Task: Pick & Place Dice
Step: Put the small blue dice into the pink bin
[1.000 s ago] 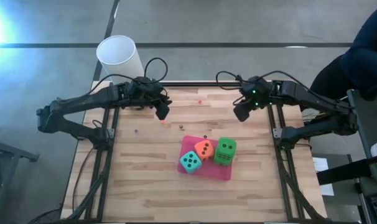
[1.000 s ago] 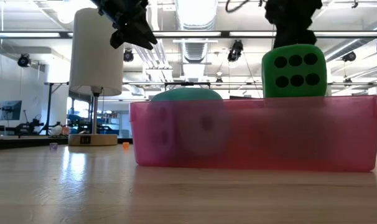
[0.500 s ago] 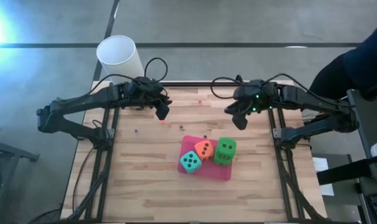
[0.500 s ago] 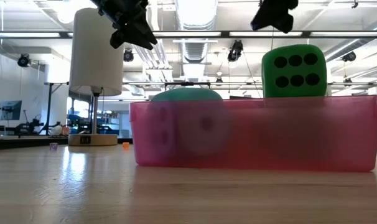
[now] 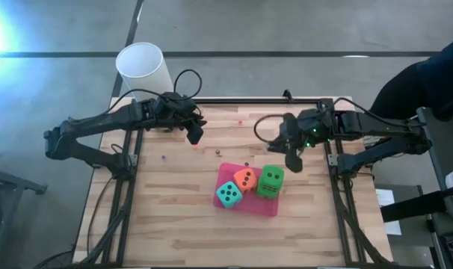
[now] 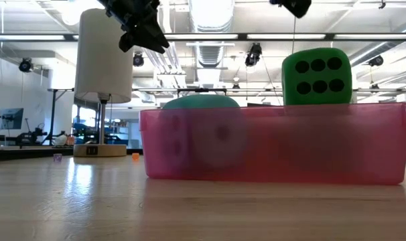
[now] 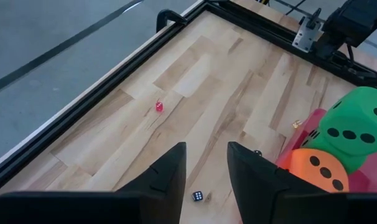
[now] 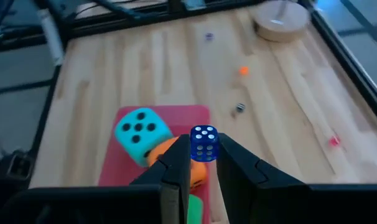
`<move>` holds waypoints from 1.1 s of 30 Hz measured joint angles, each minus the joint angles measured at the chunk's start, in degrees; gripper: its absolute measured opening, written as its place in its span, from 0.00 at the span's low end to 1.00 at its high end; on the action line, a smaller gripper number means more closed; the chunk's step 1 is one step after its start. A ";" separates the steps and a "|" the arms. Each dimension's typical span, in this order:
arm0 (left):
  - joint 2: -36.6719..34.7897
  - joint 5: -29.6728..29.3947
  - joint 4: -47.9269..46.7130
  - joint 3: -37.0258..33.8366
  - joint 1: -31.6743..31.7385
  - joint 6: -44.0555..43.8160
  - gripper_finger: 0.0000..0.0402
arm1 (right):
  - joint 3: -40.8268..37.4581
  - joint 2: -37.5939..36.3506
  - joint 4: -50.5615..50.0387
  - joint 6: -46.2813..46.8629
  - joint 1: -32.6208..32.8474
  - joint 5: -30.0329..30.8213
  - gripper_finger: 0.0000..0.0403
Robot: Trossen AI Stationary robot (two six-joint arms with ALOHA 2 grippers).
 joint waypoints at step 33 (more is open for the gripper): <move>-0.01 0.61 0.02 -0.02 -0.07 2.93 0.30 | -13.57 0.07 4.51 4.89 20.14 -2.87 0.14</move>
